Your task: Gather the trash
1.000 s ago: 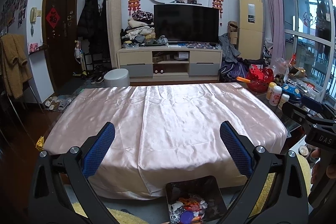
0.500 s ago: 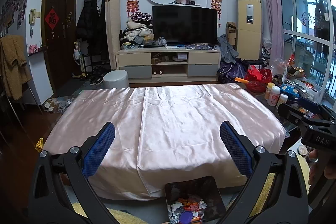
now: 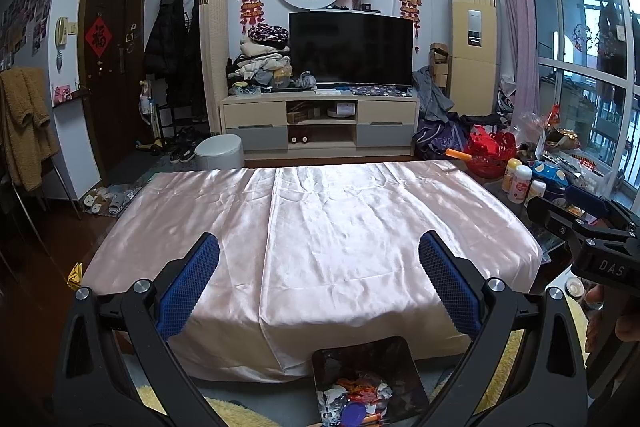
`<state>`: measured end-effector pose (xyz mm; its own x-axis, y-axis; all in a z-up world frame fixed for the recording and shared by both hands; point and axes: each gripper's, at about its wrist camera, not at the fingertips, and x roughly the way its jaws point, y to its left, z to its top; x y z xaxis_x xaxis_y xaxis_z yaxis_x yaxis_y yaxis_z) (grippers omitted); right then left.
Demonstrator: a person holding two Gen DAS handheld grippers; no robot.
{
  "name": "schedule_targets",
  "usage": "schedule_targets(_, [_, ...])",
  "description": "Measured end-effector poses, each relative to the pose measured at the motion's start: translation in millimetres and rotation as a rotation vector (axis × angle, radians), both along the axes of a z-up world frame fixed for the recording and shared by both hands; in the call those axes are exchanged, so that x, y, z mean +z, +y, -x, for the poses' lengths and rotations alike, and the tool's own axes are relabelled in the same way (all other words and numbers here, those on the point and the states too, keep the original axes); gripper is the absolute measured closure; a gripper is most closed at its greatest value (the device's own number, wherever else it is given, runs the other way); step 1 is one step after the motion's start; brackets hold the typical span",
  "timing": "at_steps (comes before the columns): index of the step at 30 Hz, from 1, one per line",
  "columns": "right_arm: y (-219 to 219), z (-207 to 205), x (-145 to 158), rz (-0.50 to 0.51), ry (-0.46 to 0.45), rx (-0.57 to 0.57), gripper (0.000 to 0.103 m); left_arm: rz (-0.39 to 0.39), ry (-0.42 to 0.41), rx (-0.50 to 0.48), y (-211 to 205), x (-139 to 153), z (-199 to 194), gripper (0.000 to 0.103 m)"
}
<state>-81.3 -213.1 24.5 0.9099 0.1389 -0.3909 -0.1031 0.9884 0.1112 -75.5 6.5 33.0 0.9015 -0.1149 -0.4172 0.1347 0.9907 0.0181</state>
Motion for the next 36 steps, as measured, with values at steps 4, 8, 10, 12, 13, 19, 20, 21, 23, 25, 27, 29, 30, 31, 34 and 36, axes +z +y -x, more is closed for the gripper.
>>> schedule_targets(4, [-0.5, 0.2, -0.1, -0.002, 0.0, -0.005, 0.003, -0.001, -0.003, -0.004, 0.1, 0.5, 0.7, 0.008])
schedule_targets(8, [1.5, 0.2, 2.2, -0.003, 0.0, -0.003, 0.003, -0.001, -0.003, -0.002, 0.5, 0.3, 1.7, 0.008])
schedule_targets(10, [1.3, 1.0, 2.7, -0.004, 0.0, -0.002, 0.003, -0.001, -0.004, -0.002, 0.6, 1.0, 2.6, 0.008])
schedule_targets(12, [2.0, 1.0, 3.1, -0.004, 0.001, 0.0, 0.003, -0.002, -0.004, -0.003, 0.6, 0.8, 2.5, 0.008])
schedule_targets(13, [2.3, 1.4, 3.2, -0.004, 0.002, 0.0, 0.003, -0.002, -0.005, -0.004, 0.5, 1.2, 2.7, 0.008])
schedule_targets(19, [3.3, 1.0, 3.8, -0.004, 0.0, -0.001, 0.003, -0.003, -0.006, -0.004, 0.9, 1.8, 3.2, 0.008])
schedule_targets(20, [2.4, 1.6, 3.2, -0.004, 0.0, 0.0, 0.003, -0.004, -0.006, -0.004, 1.1, 2.5, 3.5, 0.008])
schedule_targets(21, [3.0, 1.3, 3.5, -0.003, 0.0, 0.0, 0.003, -0.005, -0.008, -0.004, 1.0, 3.0, 3.8, 0.008])
schedule_targets(23, [2.9, 1.5, 3.2, -0.004, 0.001, -0.001, 0.003, -0.007, -0.009, -0.004, 1.3, 3.6, 4.5, 0.008])
schedule_targets(25, [2.7, 2.8, 3.1, -0.008, 0.001, 0.001, 0.003, -0.006, -0.01, -0.003, 1.1, 3.8, 4.8, 0.008])
schedule_targets(27, [2.5, 2.9, 4.3, -0.01, -0.003, 0.005, 0.003, -0.005, -0.009, -0.002, 1.0, 3.4, 4.7, 0.008])
schedule_targets(29, [2.0, 2.8, 5.5, -0.009, -0.007, 0.003, 0.003, -0.005, -0.011, -0.002, 1.1, 4.1, 5.1, 0.008])
schedule_targets(30, [1.4, 2.5, 5.9, -0.01, -0.007, 0.002, 0.003, -0.005, -0.012, -0.002, 1.5, 5.3, 5.8, 0.008])
schedule_targets(31, [0.3, 2.7, 5.3, -0.012, -0.007, 0.001, 0.003, -0.006, -0.013, -0.002, 1.5, 5.5, 5.9, 0.008])
schedule_targets(34, [-1.2, 2.0, 5.4, -0.012, -0.007, -0.003, 0.003, 0.0, -0.006, -0.007, 1.7, 5.5, 5.5, 0.008])
schedule_targets(36, [-1.9, 2.3, 4.3, -0.013, -0.008, -0.001, 0.003, 0.018, 0.003, -0.019, 3.2, 7.3, 5.1, 0.008])
